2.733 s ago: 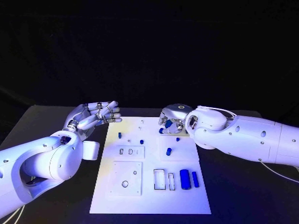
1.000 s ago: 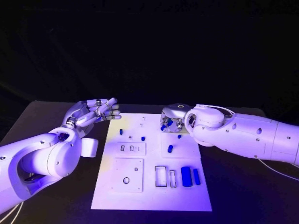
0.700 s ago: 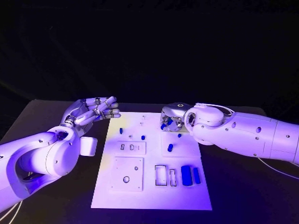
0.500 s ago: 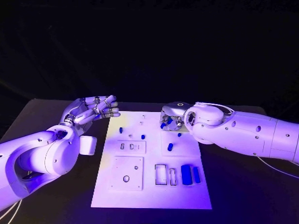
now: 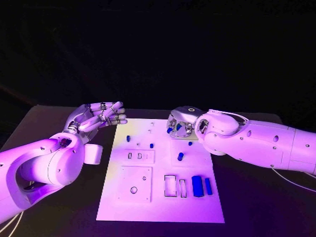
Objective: Assemble the parts on the task board
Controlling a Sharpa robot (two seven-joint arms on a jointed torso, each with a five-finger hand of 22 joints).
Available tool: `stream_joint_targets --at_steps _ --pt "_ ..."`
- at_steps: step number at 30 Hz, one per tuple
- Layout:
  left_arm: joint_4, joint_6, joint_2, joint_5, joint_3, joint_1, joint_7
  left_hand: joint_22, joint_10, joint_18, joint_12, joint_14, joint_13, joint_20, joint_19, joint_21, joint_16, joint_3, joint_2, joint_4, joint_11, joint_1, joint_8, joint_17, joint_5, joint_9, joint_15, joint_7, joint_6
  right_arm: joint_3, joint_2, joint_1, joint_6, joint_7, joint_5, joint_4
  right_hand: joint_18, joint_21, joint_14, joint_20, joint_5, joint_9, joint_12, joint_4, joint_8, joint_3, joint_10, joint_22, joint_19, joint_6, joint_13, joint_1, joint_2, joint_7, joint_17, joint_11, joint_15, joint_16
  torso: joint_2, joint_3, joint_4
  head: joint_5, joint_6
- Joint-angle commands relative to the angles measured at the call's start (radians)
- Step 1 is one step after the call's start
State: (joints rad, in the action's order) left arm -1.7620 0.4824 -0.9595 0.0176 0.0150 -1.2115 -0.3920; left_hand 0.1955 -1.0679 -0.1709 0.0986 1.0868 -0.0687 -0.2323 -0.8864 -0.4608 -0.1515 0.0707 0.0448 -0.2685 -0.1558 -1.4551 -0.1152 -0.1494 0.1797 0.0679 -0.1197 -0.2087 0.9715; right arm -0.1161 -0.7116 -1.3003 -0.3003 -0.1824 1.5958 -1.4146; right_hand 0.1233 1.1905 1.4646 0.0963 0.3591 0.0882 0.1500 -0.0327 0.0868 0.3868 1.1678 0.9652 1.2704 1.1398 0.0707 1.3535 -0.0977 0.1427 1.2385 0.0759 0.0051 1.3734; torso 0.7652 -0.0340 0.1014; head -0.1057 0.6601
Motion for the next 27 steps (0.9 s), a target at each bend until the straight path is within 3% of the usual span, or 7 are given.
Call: stream_joint_targets --at_steps 1,7,12,27 --pt "0.002 -0.019 0.001 0.005 0.001 -0.002 -0.005 -0.001 0.0 -0.012 -0.005 -0.006 0.001 -0.001 0.007 0.003 0.002 0.002 -0.002 0.003 -0.006 -0.01 0.005 -0.001 -0.002 -0.001 -0.002 -0.004 0.001 0.003 0.005 -0.003 -0.133 0.005 -0.009 0.0 -0.009 0.004 0.049 0.001 0.005 0.002 0.002 -0.001 0.001 0.01 0.005 0.002 0.006 0.005 0.0 0.011 0.005 0.001 0.002 0.002 -0.008 0.005 0.0 -0.0006 0.0 0.003 -0.005" --pt "0.006 -0.02 0.004 0.005 0.001 -0.004 -0.005 -0.001 0.0 -0.012 -0.005 -0.006 0.001 -0.001 0.007 0.003 0.003 0.002 -0.003 0.004 -0.006 -0.012 0.005 -0.001 -0.002 -0.001 -0.002 -0.004 0.001 0.005 0.035 -0.008 -0.18 0.0 -0.011 0.034 -0.01 0.011 0.048 0.002 -0.006 0.003 0.0 0.001 0.001 0.025 0.006 0.013 0.005 0.006 -0.001 0.005 -0.006 0.002 0.004 0.002 -0.007 0.008 0.001 -0.0019 0.0006 0.002 -0.011" --pt "0.007 -0.02 0.006 0.005 0.001 -0.005 -0.005 -0.001 0.0 -0.012 -0.005 -0.006 0.001 -0.001 0.007 0.003 0.003 0.002 -0.003 0.004 -0.006 -0.012 0.005 -0.001 -0.002 -0.001 -0.002 -0.004 0.001 0.006 0.07 -0.009 -0.186 -0.001 -0.01 0.064 -0.01 0.014 0.047 0.003 -0.017 0.004 -0.001 0.002 0.0 0.031 0.006 0.017 0.003 0.006 -0.001 0.001 -0.011 0.002 0.006 0.003 -0.007 0.011 0.002 0.0001 0.0016 0.003 -0.013" --pt "0.008 -0.028 0.014 0.005 0.001 -0.006 0.003 -0.001 0.0 -0.012 -0.005 -0.006 0.001 -0.001 0.007 0.003 0.003 0.002 -0.003 0.004 -0.006 -0.012 0.005 -0.001 -0.002 -0.001 -0.002 -0.004 0.001 0.005 0.176 -0.002 -0.095 0.015 -0.024 0.171 -0.01 0.017 0.047 0.005 -0.043 0.005 -0.006 0.009 -0.003 0.041 0.003 0.023 0.0 0.002 -0.002 -0.011 -0.02 0.003 0.009 0.005 -0.005 0.016 0.004 -0.0015 0.0062 0.01 -0.006"
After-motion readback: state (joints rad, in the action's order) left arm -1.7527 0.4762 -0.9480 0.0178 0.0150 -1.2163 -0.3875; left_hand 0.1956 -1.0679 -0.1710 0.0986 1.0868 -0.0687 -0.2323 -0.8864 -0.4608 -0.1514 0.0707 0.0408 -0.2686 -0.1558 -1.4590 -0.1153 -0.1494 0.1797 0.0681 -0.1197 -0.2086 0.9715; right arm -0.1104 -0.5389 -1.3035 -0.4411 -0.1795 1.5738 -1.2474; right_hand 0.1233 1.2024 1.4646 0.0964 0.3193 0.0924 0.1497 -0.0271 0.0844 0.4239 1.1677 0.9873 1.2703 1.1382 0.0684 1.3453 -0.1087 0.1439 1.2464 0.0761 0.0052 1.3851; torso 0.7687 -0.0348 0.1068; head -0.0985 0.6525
